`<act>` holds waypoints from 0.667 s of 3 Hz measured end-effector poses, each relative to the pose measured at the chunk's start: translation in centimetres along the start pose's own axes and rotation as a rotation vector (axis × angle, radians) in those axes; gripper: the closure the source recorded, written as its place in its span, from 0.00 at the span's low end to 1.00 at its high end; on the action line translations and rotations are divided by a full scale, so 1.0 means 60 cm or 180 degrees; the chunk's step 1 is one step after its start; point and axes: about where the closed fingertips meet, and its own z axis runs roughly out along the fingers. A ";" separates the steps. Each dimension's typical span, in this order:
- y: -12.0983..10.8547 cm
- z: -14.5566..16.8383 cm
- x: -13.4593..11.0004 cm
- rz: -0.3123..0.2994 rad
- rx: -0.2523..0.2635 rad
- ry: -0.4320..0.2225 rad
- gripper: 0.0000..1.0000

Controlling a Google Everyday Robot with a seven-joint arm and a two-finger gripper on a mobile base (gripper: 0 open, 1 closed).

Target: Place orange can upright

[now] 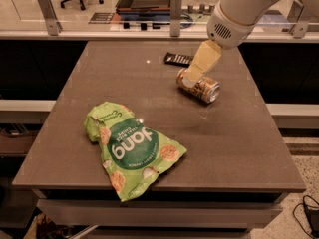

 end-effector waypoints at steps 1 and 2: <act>0.002 0.031 -0.013 -0.0007 -0.0026 0.0187 0.00; 0.003 0.059 -0.015 -0.0011 -0.0049 0.0396 0.00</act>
Offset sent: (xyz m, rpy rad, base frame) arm 0.0209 0.0186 -0.0474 -0.1487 0.1541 -0.0216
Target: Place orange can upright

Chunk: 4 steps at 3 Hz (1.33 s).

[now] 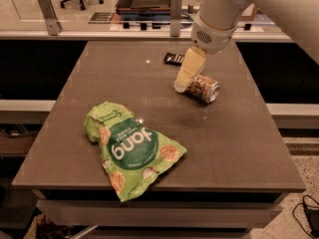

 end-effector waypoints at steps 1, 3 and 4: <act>0.002 0.024 -0.005 -0.0002 -0.0042 0.0112 0.00; 0.002 0.069 -0.005 0.0077 -0.0189 0.0131 0.00; -0.008 0.079 0.002 0.0216 -0.0310 0.0068 0.00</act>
Offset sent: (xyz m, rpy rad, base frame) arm 0.0108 0.0096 -0.0418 -0.0163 0.0876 -0.0032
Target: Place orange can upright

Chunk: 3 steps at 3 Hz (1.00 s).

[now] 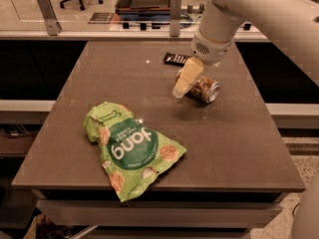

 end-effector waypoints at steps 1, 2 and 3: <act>-0.011 0.002 -0.001 0.0103 -0.0099 -0.0083 0.00; -0.015 0.006 -0.007 0.0143 -0.0156 -0.0090 0.00; -0.014 0.015 -0.010 0.0189 -0.0141 0.0016 0.00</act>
Offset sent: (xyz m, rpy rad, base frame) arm 0.0130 -0.0041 -0.0004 0.0772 0.0424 -0.0453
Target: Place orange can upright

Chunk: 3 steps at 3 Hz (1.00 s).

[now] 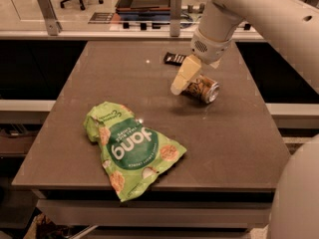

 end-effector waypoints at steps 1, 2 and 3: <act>0.003 0.014 -0.001 0.0026 0.0019 0.0090 0.00; 0.010 0.037 0.001 0.0025 0.0019 0.0158 0.00; 0.020 0.052 -0.001 -0.0011 0.0056 0.0170 0.17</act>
Offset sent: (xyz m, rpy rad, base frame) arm -0.0075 0.0104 -0.0334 -0.0604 0.0544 -0.0083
